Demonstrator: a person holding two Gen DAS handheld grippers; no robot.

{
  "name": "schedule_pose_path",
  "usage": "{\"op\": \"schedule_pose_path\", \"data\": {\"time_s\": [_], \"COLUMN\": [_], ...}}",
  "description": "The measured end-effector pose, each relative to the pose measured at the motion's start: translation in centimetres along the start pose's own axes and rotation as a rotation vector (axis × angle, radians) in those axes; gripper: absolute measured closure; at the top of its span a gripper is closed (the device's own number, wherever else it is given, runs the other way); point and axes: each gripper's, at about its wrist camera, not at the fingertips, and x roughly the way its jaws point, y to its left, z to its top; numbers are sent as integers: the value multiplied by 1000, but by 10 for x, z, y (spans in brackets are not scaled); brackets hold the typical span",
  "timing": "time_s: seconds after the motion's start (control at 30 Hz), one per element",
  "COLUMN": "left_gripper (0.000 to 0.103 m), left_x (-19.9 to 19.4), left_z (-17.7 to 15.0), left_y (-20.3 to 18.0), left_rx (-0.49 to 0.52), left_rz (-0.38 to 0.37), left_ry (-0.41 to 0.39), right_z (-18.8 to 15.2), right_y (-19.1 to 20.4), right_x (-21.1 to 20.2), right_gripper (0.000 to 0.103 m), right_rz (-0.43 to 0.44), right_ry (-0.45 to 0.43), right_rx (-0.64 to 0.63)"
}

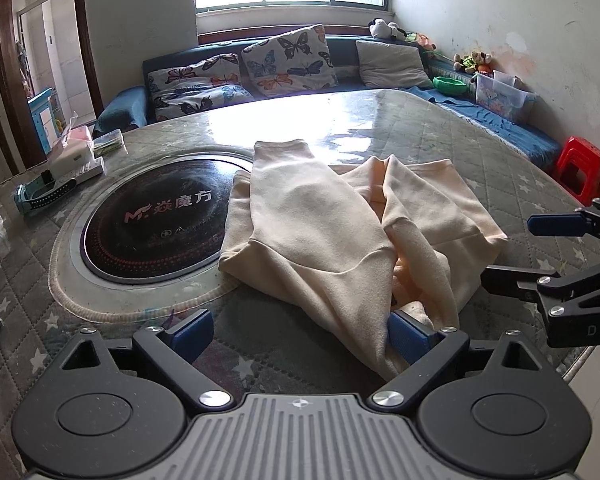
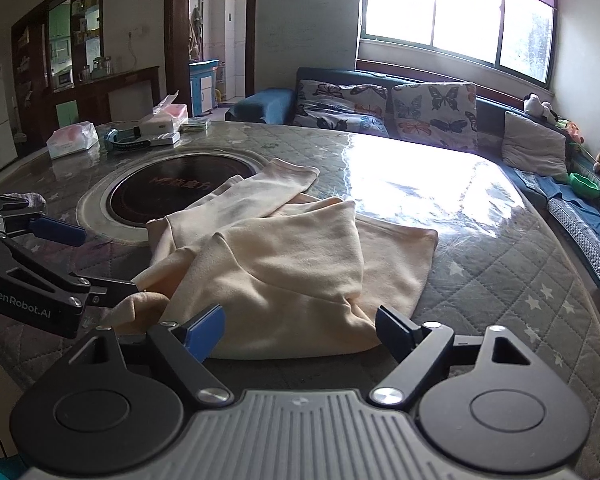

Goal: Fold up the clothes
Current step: 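Move both grippers toward the crumpled cream sweatshirt on the table, then close both grippers on the sweatshirt fabric and lift it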

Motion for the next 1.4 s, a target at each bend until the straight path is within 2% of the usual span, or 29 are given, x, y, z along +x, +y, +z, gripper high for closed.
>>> {"op": "schedule_pose_path", "data": {"time_s": [0.3,0.53,0.73,0.83,1.0,1.07,1.17,1.2,1.27,1.3,1.37,1.4], "left_gripper": [8,10,12,20,34,50,64,67,81,84,92,93], "left_x": [6,30,62,83,112,120,124,123,120,119,117,115], "left_z": [20,51,80,91,95,93,90,89,87,86,86,85], "left_y": [3,6,0,-5,-7,-6,-1,1,4,7,11,13], "left_rx": [-2,-11,0,20,31,32,45,52,57,52,38,31], "left_rz": [-7,-2,-32,-36,-82,-87,-84,-87,-93,-94,-96,-95], "left_ry": [-15,-22,-12,20,101,129,134,129,124,122,120,115], "right_z": [10,31,58,72,86,87,87,85,82,80,78,78], "right_y": [-4,-25,-53,-68,-80,-80,-80,-79,-78,-77,-73,-72], "right_x": [11,32,59,76,108,122,141,146,151,152,147,142], "right_gripper": [23,35,44,49,52,55,61,67,80,88,94,97], "right_rz": [3,-10,-7,3,35,52,73,86,105,111,93,84], "right_ry": [4,8,9,20,62,85,123,133,148,151,136,122], "right_rx": [-11,25,92,132,158,160,168,173,181,184,178,177]}}
